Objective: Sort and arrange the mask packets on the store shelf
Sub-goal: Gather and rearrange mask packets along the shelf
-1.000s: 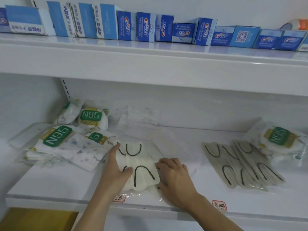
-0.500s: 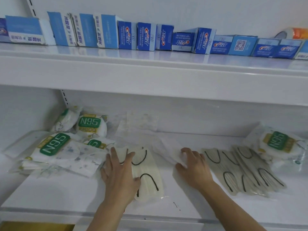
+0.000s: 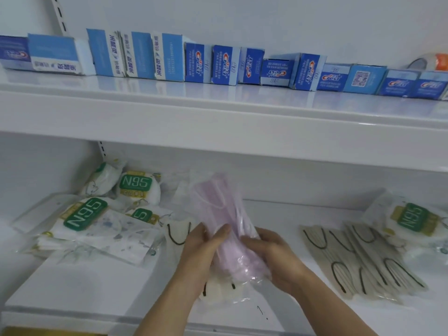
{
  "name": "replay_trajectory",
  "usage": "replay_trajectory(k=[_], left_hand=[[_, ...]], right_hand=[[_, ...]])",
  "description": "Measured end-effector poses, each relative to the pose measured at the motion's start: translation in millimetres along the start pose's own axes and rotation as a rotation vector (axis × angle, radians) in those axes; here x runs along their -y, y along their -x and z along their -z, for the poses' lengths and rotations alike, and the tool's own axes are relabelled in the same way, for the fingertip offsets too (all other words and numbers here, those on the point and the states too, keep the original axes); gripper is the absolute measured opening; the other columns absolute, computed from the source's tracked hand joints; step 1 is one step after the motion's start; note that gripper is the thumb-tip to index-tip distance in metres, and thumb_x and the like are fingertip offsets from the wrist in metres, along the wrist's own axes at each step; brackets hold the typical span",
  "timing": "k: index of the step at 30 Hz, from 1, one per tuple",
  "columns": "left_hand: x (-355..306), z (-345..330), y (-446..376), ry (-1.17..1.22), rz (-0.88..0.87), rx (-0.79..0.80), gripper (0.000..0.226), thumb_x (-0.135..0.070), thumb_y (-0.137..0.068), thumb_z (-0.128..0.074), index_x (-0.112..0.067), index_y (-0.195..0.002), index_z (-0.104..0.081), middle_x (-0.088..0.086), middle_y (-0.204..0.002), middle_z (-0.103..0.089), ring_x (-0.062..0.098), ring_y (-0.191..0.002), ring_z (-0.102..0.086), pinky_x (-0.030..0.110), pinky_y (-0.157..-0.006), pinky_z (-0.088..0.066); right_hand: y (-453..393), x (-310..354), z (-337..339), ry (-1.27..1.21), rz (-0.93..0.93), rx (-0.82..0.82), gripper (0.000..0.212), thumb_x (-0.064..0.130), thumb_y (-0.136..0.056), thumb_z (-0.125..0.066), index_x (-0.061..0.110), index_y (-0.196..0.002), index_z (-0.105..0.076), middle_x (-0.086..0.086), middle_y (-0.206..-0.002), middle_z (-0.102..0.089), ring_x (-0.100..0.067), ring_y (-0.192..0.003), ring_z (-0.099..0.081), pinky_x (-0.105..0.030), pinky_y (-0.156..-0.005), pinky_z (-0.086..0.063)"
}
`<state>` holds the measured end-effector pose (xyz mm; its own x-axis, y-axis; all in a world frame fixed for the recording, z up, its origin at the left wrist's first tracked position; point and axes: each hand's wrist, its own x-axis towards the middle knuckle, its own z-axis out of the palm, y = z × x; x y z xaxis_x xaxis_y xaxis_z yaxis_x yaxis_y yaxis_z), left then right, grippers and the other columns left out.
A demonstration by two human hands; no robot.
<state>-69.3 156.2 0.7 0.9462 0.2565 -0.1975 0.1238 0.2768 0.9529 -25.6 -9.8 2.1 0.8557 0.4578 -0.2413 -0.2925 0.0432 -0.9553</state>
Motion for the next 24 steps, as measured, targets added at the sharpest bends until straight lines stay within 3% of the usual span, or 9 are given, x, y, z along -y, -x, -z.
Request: replay_trajectory(k=[3, 5, 6, 9, 12, 15, 17, 20, 24], left_hand=[[5, 19, -6, 0.076, -0.020, -0.269, 0.019, -0.003, -0.087, -0.073, -0.011, -0.104, -0.071, 0.011, -0.098, -0.078, 0.031, -0.092, -0.074, 0.046, -0.086, -0.059], [9, 37, -5, 0.148, -0.007, -0.344, 0.026, 0.000, -0.087, -0.071, -0.011, -0.110, -0.070, 0.010, -0.104, -0.077, 0.028, -0.095, -0.073, 0.040, -0.082, -0.058], [9, 45, -4, 0.191, 0.007, -0.353, 0.031, 0.002, -0.088, -0.068, -0.011, -0.116, -0.069, 0.009, -0.109, -0.076, 0.028, -0.098, -0.072, 0.040, -0.084, -0.058], [11, 63, 0, 0.273, 0.044, -0.357, 0.033, 0.005, -0.092, -0.061, -0.011, -0.120, -0.067, 0.009, -0.112, -0.075, 0.030, -0.101, -0.070, 0.038, -0.078, -0.056], [15, 71, 3, 0.283, 0.063, -0.351, 0.031, 0.008, -0.095, -0.055, -0.009, -0.118, -0.067, 0.013, -0.109, -0.075, 0.032, -0.098, -0.070, 0.036, -0.073, -0.055], [17, 75, 5, 0.252, 0.056, -0.331, 0.035, 0.009, -0.094, -0.053, -0.010, -0.121, -0.067, 0.015, -0.112, -0.075, 0.035, -0.105, -0.069, 0.050, -0.089, -0.057], [15, 77, 5, 0.239, 0.041, -0.340, 0.037, 0.007, -0.094, -0.055, -0.013, -0.122, -0.067, 0.012, -0.113, -0.075, 0.033, -0.106, -0.069, 0.054, -0.097, -0.054], [12, 75, 5, 0.249, 0.032, -0.329, 0.041, 0.007, -0.093, -0.057, -0.016, -0.126, -0.065, 0.009, -0.113, -0.075, 0.031, -0.105, -0.069, 0.048, -0.092, -0.056], [10, 63, 2, 0.215, 0.028, -0.271, 0.043, 0.009, -0.092, -0.055, -0.018, -0.125, -0.065, 0.007, -0.110, -0.076, 0.030, -0.100, -0.071, 0.041, -0.077, -0.058]], right_hand=[[-30, -1, -14, 0.377, -0.017, -0.094, 0.033, 0.035, -0.085, -0.067, 0.003, -0.085, -0.071, -0.005, -0.079, -0.069, -0.026, -0.072, -0.065, -0.036, -0.067, -0.046], [-65, 1, -16, 0.631, 0.073, -0.268, 0.019, 0.037, -0.084, -0.066, 0.019, -0.079, -0.070, 0.003, -0.076, -0.064, -0.018, -0.072, -0.060, -0.029, -0.070, -0.042], [-83, 4, -18, 0.769, 0.132, -0.338, 0.014, 0.034, -0.088, -0.067, 0.023, -0.093, -0.073, 0.003, -0.089, -0.069, -0.017, -0.086, -0.065, -0.028, -0.077, -0.045], [-132, 5, -18, 1.156, 0.133, -0.309, 0.056, 0.046, -0.090, -0.068, 0.025, -0.140, -0.054, 0.000, -0.145, -0.052, -0.022, -0.136, -0.046, -0.037, -0.109, -0.038], [-153, -1, -18, 1.380, -0.003, -0.270, 0.073, 0.066, -0.085, -0.062, 0.030, -0.146, -0.045, -0.001, -0.151, -0.042, -0.028, -0.142, -0.035, -0.050, -0.109, -0.032], [-155, -3, -11, 1.383, 0.021, -0.354, 0.053, 0.058, -0.093, -0.057, 0.032, -0.139, -0.052, -0.002, -0.141, -0.053, -0.028, -0.134, -0.042, -0.046, -0.104, -0.035], [-148, 2, -6, 1.342, 0.027, -0.378, 0.034, 0.051, -0.094, -0.059, 0.032, -0.122, -0.062, 0.001, -0.125, -0.064, -0.025, -0.125, -0.051, -0.042, -0.100, -0.038], [-139, 5, 10, 1.090, 0.067, -0.385, 0.019, 0.044, -0.087, -0.071, 0.026, -0.090, -0.065, 0.006, -0.089, -0.068, -0.021, -0.092, -0.064, -0.035, -0.084, -0.048], [-126, 15, 30, 0.911, 0.109, -0.381, 0.027, 0.030, -0.082, -0.079, 0.010, -0.084, -0.061, -0.001, -0.077, -0.063, -0.020, -0.072, -0.057, -0.027, -0.060, -0.040]])
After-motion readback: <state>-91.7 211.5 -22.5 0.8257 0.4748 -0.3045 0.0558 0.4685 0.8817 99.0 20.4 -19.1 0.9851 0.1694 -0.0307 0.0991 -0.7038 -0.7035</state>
